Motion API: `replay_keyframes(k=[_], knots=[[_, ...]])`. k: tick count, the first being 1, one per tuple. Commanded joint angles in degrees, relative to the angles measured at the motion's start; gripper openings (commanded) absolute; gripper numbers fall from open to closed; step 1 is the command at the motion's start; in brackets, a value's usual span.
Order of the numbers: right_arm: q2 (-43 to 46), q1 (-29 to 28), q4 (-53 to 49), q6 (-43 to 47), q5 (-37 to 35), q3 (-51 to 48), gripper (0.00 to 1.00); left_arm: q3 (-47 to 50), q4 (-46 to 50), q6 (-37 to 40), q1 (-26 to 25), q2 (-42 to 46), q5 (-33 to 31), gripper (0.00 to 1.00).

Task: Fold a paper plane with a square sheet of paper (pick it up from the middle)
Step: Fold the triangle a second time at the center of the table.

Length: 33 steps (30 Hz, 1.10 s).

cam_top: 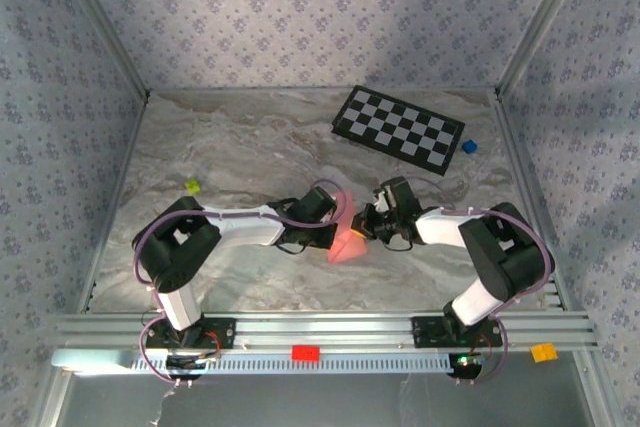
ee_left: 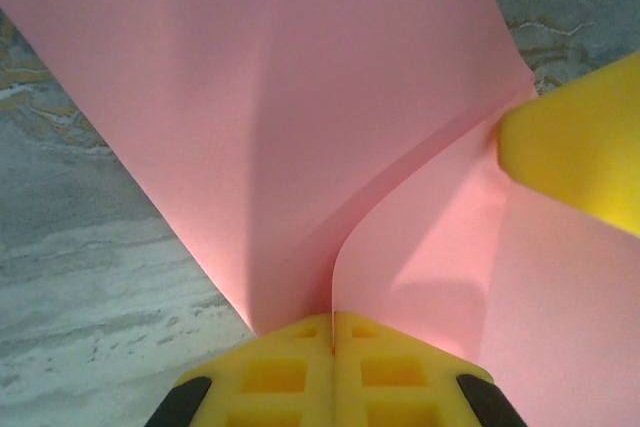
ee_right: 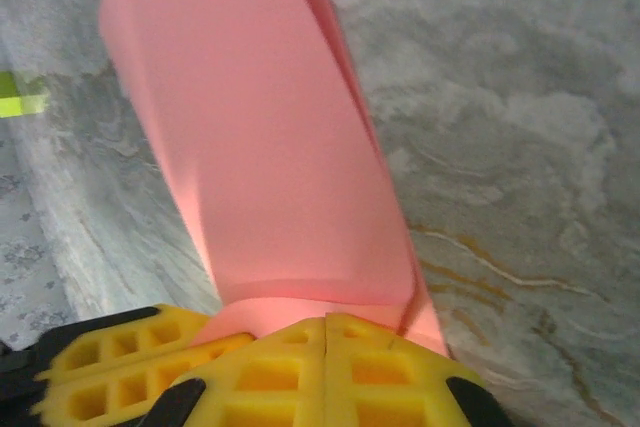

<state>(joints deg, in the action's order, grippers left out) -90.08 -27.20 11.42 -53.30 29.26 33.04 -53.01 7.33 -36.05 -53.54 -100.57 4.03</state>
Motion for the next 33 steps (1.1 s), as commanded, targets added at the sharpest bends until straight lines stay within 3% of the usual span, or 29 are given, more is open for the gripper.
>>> replay_keyframes(k=[1, 9, 18, 24, 33], knots=[[0.32, 0.64, -1.78, 1.34, 1.18, 2.75, 0.05, 0.19, 5.15, 0.99, -0.35, -2.53, -0.15, 0.01], [-5.16, 3.71, 2.22, -1.06, -1.78, -1.9, 0.03, 0.1, 5.54, 1.25, -0.35, -2.43, -0.25, 0.01], [1.22, 6.1, 4.86, 0.09, 0.33, -1.67, 0.06, 0.48, 5.54, 1.36, -0.34, -2.43, -0.32, 0.01], [5.55, 4.03, -3.03, 1.79, 2.08, 0.53, 0.08, 0.29, 5.63, 1.51, -0.34, -2.24, -0.38, 0.01], [1.56, -1.31, -0.58, 0.75, 5.53, 1.1, 0.07, 0.08, 5.72, 1.7, -0.34, -2.48, -0.49, 0.01]])
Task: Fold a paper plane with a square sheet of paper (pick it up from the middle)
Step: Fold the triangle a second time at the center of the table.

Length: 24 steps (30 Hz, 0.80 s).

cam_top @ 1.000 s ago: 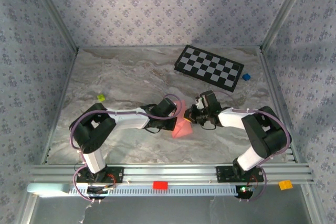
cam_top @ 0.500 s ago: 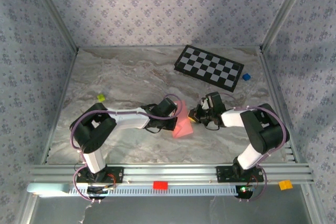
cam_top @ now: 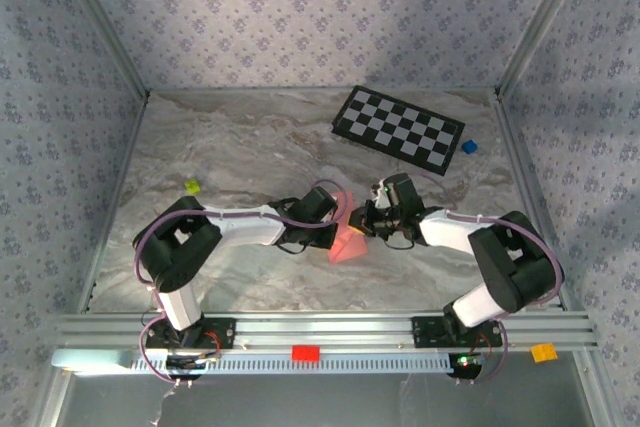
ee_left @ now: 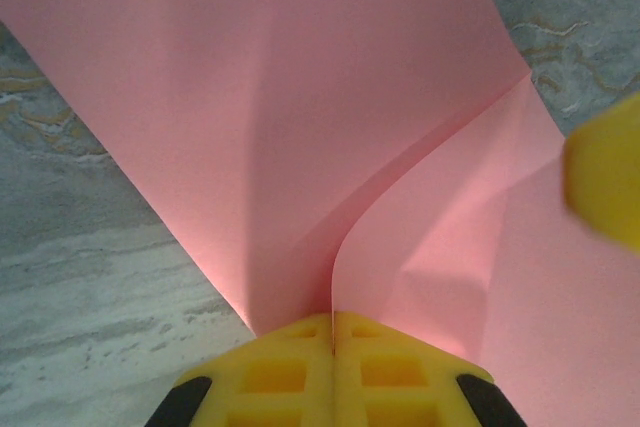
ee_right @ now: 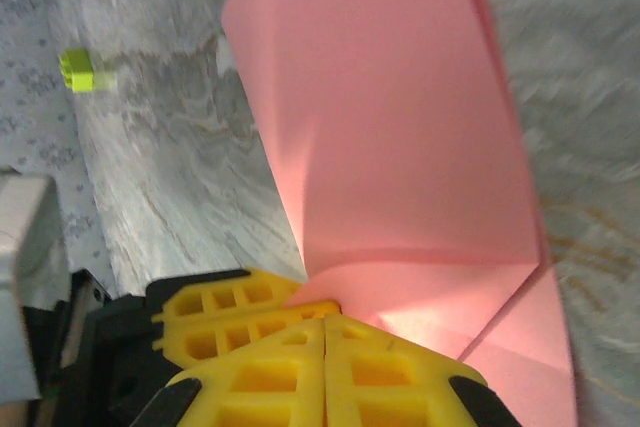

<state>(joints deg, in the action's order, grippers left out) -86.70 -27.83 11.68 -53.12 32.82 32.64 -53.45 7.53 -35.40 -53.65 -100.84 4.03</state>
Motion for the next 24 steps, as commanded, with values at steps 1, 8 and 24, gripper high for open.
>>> replay_keyframes(k=[1, 8, 24], knots=[[-2.33, -0.95, -0.49, 0.56, 2.23, 1.62, 0.07, 0.49, 5.64, 1.09, -0.22, -2.34, -0.45, 0.02], [-7.16, -1.77, 1.04, 0.84, 1.45, 1.07, 0.06, 0.45, 5.6, 1.04, -0.23, -2.35, -0.21, 0.02], [-8.62, -1.61, 2.36, -0.55, -3.51, -3.03, 0.03, -3.25, 12.58, -3.93, 0.15, 9.49, -2.52, 0.33]])
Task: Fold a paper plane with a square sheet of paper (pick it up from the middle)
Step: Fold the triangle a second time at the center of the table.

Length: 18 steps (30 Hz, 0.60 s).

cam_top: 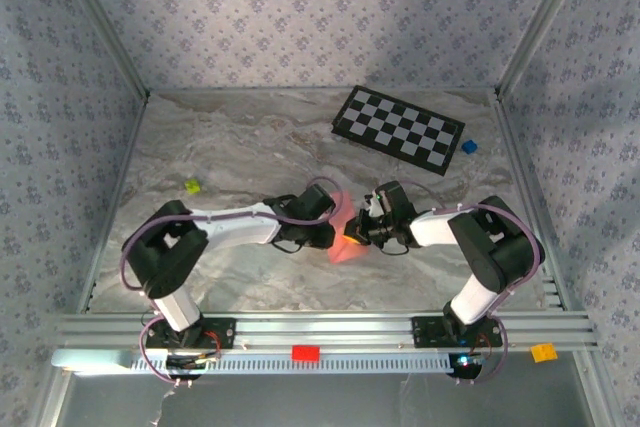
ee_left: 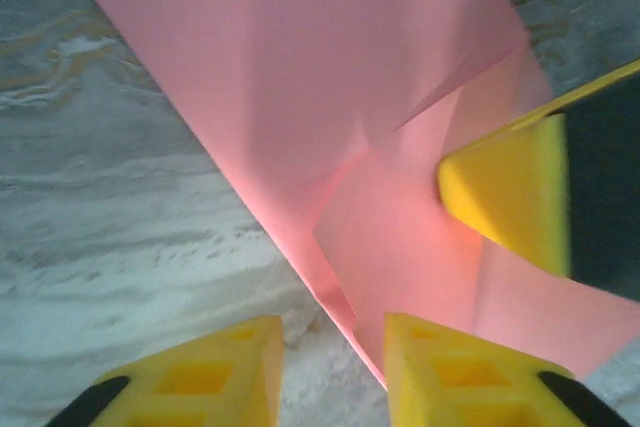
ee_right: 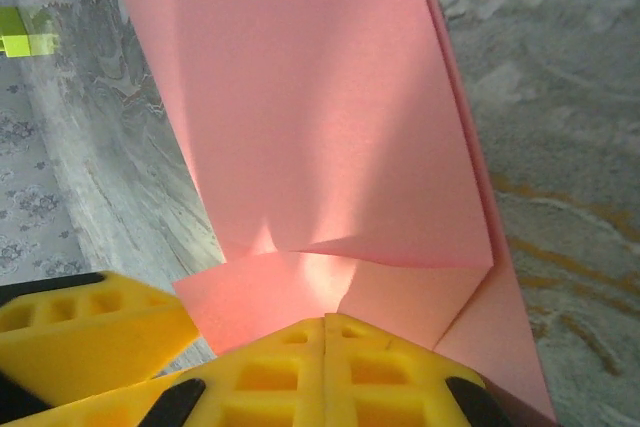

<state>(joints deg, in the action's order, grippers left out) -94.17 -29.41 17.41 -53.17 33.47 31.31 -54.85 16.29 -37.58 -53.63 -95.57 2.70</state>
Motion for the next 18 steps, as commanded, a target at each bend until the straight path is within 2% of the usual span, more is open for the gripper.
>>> replay_keyframes(k=[1, 3, 6, 10, 18], knots=[[-1.19, -0.11, -3.26, -0.69, -4.19, -1.69, 0.03, -1.6, 3.63, -2.59, 0.08, 5.42, -0.8, 0.33], [-1.24, -0.13, -2.85, -1.08, -4.31, -1.83, 0.03, -0.51, 2.07, -4.51, -0.15, 7.63, 0.49, 0.3], [-1.27, -0.12, -2.21, -1.66, -4.5, -2.07, 0.03, 1.68, -3.16, -7.46, -0.58, 9.59, 4.52, 0.2], [-1.52, -0.21, -2.03, -1.85, -4.47, -2.08, 0.03, 2.73, -9.03, -10.4, -1.43, 7.54, 10.27, 0.09], [-1.58, -0.21, -2.03, -1.85, -4.47, -2.17, 0.03, 1.57, -12.44, -13.21, -2.87, 0.21, 12.19, 0.03]])
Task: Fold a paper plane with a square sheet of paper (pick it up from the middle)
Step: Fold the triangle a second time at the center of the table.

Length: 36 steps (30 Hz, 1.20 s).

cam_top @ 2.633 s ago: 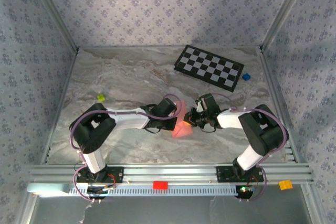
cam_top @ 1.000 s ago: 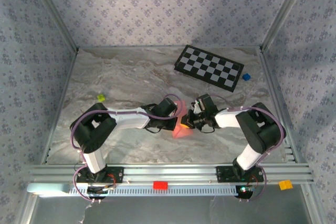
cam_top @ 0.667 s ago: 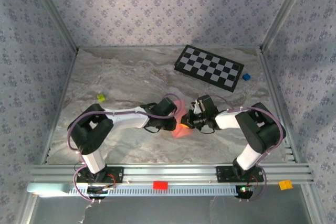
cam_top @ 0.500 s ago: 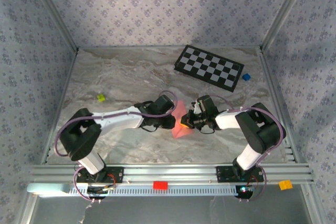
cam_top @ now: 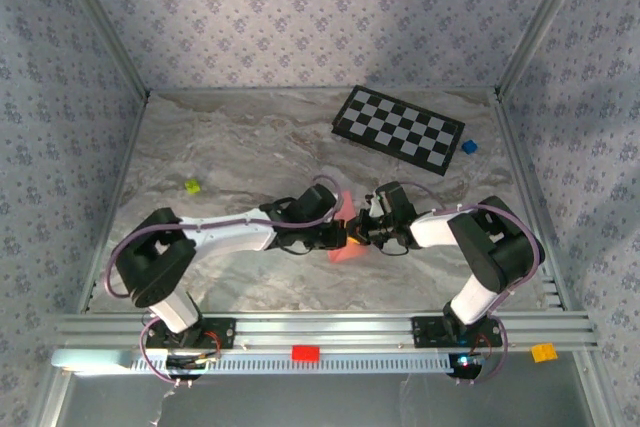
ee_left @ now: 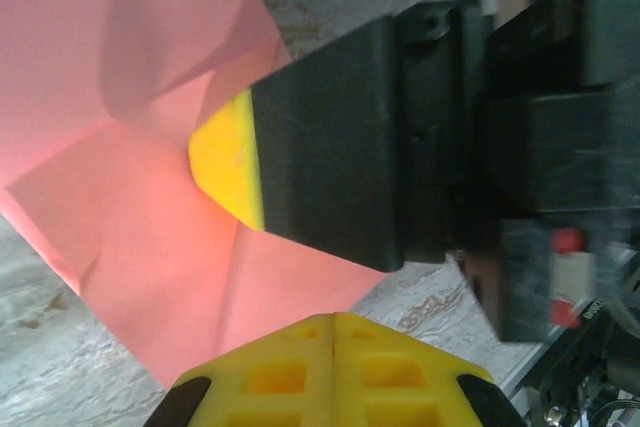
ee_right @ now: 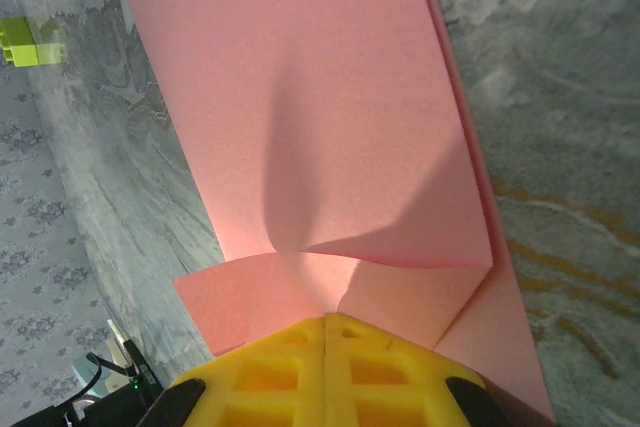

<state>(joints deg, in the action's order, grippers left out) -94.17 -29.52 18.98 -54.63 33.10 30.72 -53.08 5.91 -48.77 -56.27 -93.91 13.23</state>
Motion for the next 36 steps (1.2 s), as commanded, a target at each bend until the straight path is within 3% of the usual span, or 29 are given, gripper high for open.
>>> replay_keyframes(k=[1, 14, 25, 36], knots=[[-1.62, -0.09, -3.6, -0.39, -4.15, -1.61, 0.03, -0.36, -1.78, -2.09, -0.24, -2.01, 1.29, 0.03], [-1.23, -0.35, -2.79, -1.05, -4.89, -2.99, 0.03, 0.29, -2.75, -1.05, -0.15, -7.93, 2.6, 0.03], [-1.55, -0.19, -2.25, -0.65, -5.45, -4.53, 0.03, 7.79, -9.78, -5.29, -0.83, -5.67, 3.06, 0.04], [-1.88, 0.16, -2.23, -0.48, -5.47, -4.66, 0.02, 7.96, -12.78, -6.05, -0.17, 0.74, 2.93, 0.08]])
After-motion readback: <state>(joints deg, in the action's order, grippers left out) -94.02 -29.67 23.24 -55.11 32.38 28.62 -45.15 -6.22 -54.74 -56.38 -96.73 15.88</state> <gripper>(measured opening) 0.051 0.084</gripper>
